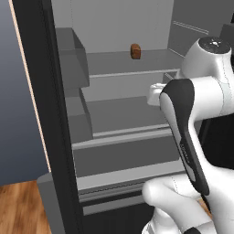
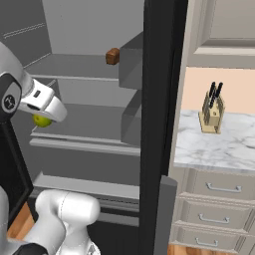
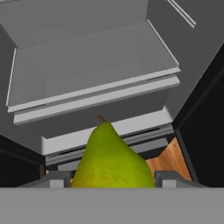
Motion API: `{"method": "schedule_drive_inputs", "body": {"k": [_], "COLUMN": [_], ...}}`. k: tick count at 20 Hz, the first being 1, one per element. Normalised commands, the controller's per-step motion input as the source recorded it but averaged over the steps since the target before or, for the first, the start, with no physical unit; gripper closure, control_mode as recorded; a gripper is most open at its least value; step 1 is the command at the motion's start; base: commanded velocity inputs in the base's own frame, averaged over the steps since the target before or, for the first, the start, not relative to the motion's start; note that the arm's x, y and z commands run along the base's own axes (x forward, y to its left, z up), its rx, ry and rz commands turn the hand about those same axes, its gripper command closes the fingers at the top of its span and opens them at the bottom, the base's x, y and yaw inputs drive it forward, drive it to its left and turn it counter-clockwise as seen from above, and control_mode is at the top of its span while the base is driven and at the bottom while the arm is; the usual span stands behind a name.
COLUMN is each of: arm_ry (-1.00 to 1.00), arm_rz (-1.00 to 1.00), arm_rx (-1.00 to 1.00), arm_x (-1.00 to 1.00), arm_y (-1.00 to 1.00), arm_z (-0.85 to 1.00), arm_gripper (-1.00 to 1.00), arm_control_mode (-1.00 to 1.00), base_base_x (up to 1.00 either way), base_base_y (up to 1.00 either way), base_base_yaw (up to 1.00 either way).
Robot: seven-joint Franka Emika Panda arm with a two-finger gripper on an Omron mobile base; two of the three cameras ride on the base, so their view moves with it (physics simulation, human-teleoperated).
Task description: Pick up the apple and pear from the fridge and place one fruit on each plate on the dining counter.
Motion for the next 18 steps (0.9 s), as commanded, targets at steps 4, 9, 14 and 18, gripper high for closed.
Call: {"method": "schedule_drive_inputs", "body": {"k": [4,9,14,18], "arm_ry": [0.0,0.0,0.0,0.0], "arm_rz": [0.0,0.0,0.0,0.0], "arm_rx": [0.0,0.0,0.0,0.0], "arm_x": [0.0,0.0,0.0,0.0], "arm_y": [0.0,0.0,0.0,0.0], "arm_z": [0.0,0.0,0.0,0.0], "arm_gripper": [1.0,1.0,1.0,1.0], "arm_control_mode": [-1.0,1.0,1.0,1.0], "base_base_x": [0.0,-0.65,-1.0,-0.68], "base_base_y": [0.0,0.02,0.01,-0.15], "base_base_yaw": [0.0,-0.04,-0.3,-0.54]}}
